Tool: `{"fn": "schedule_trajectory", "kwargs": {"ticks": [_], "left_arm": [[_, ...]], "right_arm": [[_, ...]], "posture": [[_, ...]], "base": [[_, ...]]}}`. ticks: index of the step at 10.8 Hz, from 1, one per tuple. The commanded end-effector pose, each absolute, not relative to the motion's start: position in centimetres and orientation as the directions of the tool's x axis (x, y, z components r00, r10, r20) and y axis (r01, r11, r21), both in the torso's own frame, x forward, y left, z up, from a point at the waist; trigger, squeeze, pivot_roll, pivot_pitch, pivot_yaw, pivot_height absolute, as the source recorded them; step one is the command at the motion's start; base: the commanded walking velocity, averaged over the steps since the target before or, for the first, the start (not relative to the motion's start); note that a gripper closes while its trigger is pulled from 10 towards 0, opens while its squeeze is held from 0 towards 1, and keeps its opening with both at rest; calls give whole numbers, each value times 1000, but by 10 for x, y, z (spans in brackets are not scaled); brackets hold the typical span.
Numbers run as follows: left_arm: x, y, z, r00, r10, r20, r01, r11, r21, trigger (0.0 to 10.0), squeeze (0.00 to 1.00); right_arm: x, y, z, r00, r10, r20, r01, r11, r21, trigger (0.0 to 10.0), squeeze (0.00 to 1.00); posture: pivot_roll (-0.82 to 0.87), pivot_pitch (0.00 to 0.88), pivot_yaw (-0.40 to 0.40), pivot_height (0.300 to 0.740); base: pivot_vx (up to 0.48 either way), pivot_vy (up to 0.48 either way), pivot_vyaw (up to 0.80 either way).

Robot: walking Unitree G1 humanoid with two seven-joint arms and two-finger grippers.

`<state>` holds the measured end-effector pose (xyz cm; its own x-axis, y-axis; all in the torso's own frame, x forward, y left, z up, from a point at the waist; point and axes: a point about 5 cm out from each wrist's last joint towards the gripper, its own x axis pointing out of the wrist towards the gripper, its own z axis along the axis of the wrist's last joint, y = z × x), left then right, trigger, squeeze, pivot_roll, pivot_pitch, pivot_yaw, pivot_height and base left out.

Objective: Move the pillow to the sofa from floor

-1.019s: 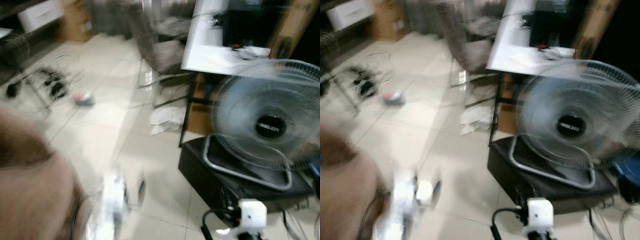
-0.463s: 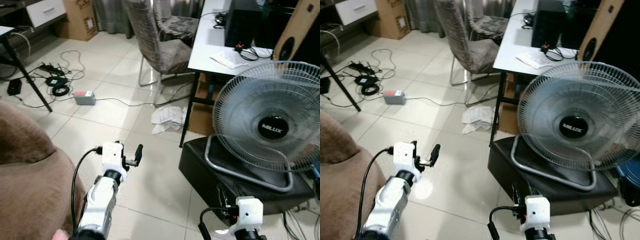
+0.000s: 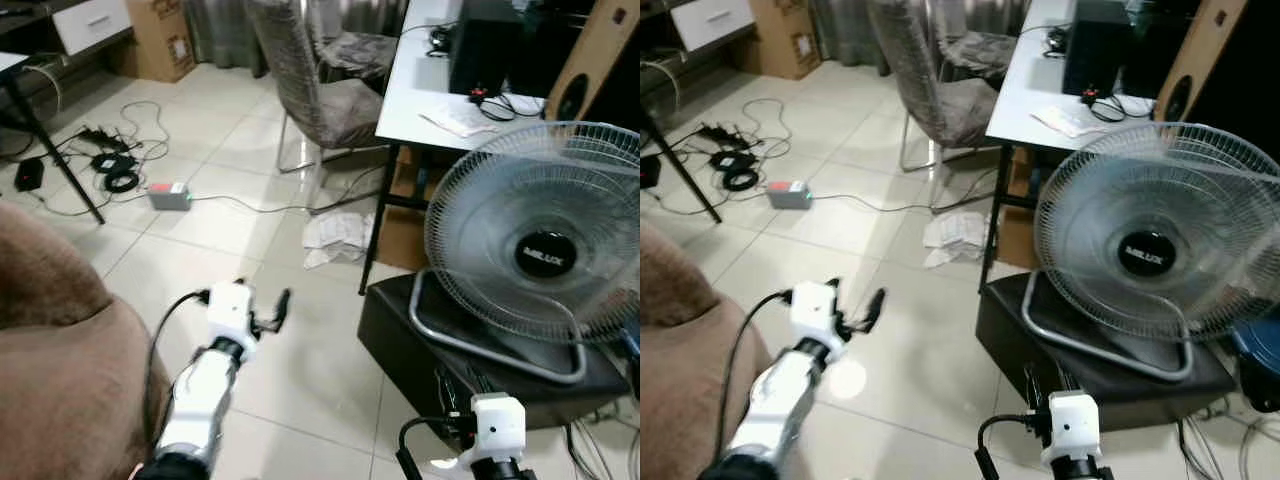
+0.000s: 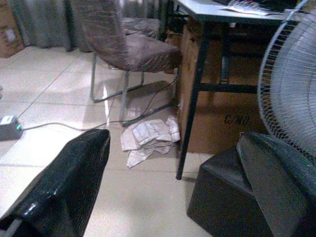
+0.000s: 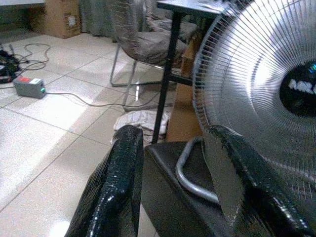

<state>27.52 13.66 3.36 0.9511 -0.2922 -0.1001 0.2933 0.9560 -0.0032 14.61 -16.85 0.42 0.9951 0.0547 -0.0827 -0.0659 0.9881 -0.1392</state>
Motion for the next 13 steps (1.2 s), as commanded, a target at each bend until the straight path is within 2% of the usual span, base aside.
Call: {"fn": "schedule_trajectory", "kwargs": {"ticks": [1, 2, 3, 4, 5, 6, 9, 10, 13], "left_arm": [[285, 127, 43, 947, -316, -62, 318, 948, 20, 10000, 0], [293, 122, 47, 941, -335, -52, 337, 941, 41, 10000, 0], [271, 141, 34, 930, -358, -79, 363, 930, 53, 10000, 0], [265, 144, 28, 921, -375, -105, 382, 922, 56, 10000, 0], [270, 139, 32, 920, -381, -95, 387, 920, 56, 10000, 0], [283, 133, 37, 907, -406, -107, 414, 908, 65, 10000, 0], [299, 125, 49, 897, -430, -107, 438, 895, 78, 10000, 0], [295, 127, 46, 900, -421, -110, 428, 902, 56, 10000, 0], [280, 131, 37, 903, -410, -127, 416, 909, 28, 10000, 0]], "right_arm": [[147, -169, 5, 996, 53, -67, -62, 988, -144, 10000, 0], [150, -169, 6, 997, 54, -54, -61, 988, -141, 10000, 0], [150, -168, 6, 997, 59, -45, -64, 988, -141, 10000, 0], [182, -169, 13, 997, 75, -32, -79, 986, -144, 10000, 0], [226, -168, 32, 996, 90, -5, -90, 985, -150, 10000, 0], [245, -158, 40, 990, 141, 1, -139, 978, -153, 10000, 0], [269, -156, 48, 989, 149, 8, -145, 975, -168, 10000, 0], [271, -155, 50, 989, 147, 9, -144, 976, -166, 10000, 0], [251, -158, 38, 990, 135, -31, -139, 977, -163, 10000, 0]], "posture": [[-12, 0, -7, 740], [-15, 0, -4, 740], [-16, 0, 1, 740], [-18, 0, 3, 740], [-13, 0, 1, 740], [-17, 0, 3, 740], [-20, 0, 11, 740], [-16, 0, 8, 740], [-17, 0, 8, 740]], "base": [[0, 0, 0], [0, 0, 0], [0, 0, 0], [0, 0, 0], [0, 0, 0], [0, 0, 0], [0, 0, 0], [0, 0, 0], [0, 0, 0]]}}
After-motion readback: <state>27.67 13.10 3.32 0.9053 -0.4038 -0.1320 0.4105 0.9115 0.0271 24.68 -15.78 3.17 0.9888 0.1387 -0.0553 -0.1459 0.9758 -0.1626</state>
